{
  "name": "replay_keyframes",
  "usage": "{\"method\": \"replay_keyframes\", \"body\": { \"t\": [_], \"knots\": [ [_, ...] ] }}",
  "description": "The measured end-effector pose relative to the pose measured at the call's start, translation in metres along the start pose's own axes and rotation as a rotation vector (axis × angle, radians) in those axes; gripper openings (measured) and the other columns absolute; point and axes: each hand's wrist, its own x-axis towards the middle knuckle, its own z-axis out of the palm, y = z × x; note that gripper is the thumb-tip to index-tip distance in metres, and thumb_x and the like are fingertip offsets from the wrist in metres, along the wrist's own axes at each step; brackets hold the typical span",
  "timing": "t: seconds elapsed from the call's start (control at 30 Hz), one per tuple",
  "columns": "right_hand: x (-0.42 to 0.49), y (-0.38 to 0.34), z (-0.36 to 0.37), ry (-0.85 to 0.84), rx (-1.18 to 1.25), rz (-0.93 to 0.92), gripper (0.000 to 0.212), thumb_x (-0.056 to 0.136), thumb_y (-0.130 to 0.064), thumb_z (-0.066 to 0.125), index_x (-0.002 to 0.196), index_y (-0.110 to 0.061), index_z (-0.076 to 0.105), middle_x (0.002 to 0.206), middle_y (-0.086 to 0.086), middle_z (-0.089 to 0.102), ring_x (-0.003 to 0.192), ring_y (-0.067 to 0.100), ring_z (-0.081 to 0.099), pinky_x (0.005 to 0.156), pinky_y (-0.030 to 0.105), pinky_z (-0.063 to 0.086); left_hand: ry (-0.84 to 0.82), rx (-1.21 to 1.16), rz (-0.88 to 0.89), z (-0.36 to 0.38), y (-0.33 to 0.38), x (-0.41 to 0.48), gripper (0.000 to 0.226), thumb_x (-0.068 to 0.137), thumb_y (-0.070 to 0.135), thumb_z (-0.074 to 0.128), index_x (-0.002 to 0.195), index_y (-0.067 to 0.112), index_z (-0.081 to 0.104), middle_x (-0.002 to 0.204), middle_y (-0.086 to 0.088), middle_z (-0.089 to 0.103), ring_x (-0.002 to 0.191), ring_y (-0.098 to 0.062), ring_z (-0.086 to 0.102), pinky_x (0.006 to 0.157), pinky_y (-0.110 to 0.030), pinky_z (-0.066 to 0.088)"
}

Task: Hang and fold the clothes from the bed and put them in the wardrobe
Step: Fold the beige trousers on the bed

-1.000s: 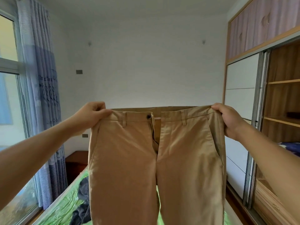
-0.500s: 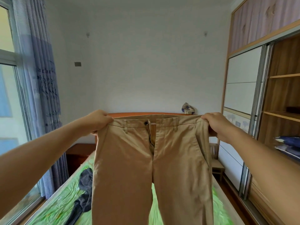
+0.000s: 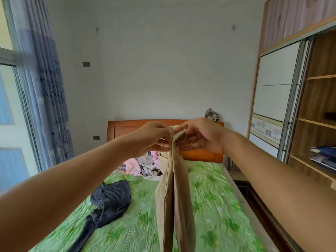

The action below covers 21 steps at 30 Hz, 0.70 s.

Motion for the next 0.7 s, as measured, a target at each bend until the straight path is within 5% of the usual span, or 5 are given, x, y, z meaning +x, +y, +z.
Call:
{"method": "replay_keyframes", "body": {
  "t": [0.17, 0.27, 0.37, 0.57, 0.7],
  "knots": [
    [0.002, 0.0, 0.0, 0.043, -0.319, -0.074, 0.022, 0.097, 0.005, 0.053, 0.109, -0.002, 0.07, 0.097, 0.016, 0.077, 0.092, 0.03, 0.075, 0.081, 0.037, 0.062, -0.005, 0.045, 0.098, -0.005, -0.014, -0.001, 0.022, 0.087, -0.014, 0.062, 0.108, -0.012, 0.059, 0.09, -0.012, 0.072, 0.087, -0.023, 0.074, 0.075, -0.029, 0.06],
    [0.007, 0.001, 0.006, 0.139, -0.662, -0.196, 0.009, 0.096, -0.014, 0.068, 0.103, -0.013, 0.073, 0.091, 0.004, 0.076, 0.085, 0.02, 0.072, 0.074, 0.029, 0.06, 0.013, 0.059, 0.108, -0.004, -0.019, 0.001, 0.024, 0.086, -0.013, 0.066, 0.109, -0.007, 0.063, 0.093, -0.013, 0.072, 0.087, -0.023, 0.073, 0.079, -0.035, 0.062],
    [0.013, 0.004, 0.006, 0.228, -0.966, -0.281, 0.016, 0.09, -0.04, 0.073, 0.097, -0.026, 0.073, 0.101, -0.003, 0.067, 0.098, 0.016, 0.063, 0.087, 0.036, 0.053, 0.028, 0.039, 0.101, -0.001, -0.023, 0.004, 0.018, 0.089, -0.006, 0.066, 0.105, 0.001, 0.069, 0.094, -0.012, 0.072, 0.088, -0.022, 0.07, 0.084, -0.037, 0.061],
    [0.021, 0.02, -0.002, 0.287, -1.07, -0.326, 0.038, 0.086, -0.066, 0.062, 0.072, -0.03, 0.059, 0.101, -0.002, 0.055, 0.094, 0.014, 0.055, 0.087, 0.045, 0.049, -0.026, 0.142, 0.14, -0.005, -0.03, 0.002, 0.022, 0.087, 0.003, 0.073, 0.108, 0.006, 0.068, 0.099, -0.013, 0.069, 0.091, -0.021, 0.067, 0.083, -0.038, 0.054],
    [0.014, 0.031, -0.03, -0.008, -0.949, -0.01, 0.03, 0.078, -0.065, 0.074, 0.076, -0.036, 0.072, 0.083, -0.01, 0.072, 0.079, 0.006, 0.068, 0.078, 0.043, 0.058, 0.093, 0.242, 0.191, -0.012, -0.031, 0.0, 0.031, 0.085, -0.012, 0.067, 0.111, 0.006, 0.066, 0.105, -0.019, 0.068, 0.094, -0.025, 0.066, 0.089, -0.042, 0.056]
  ]
}}
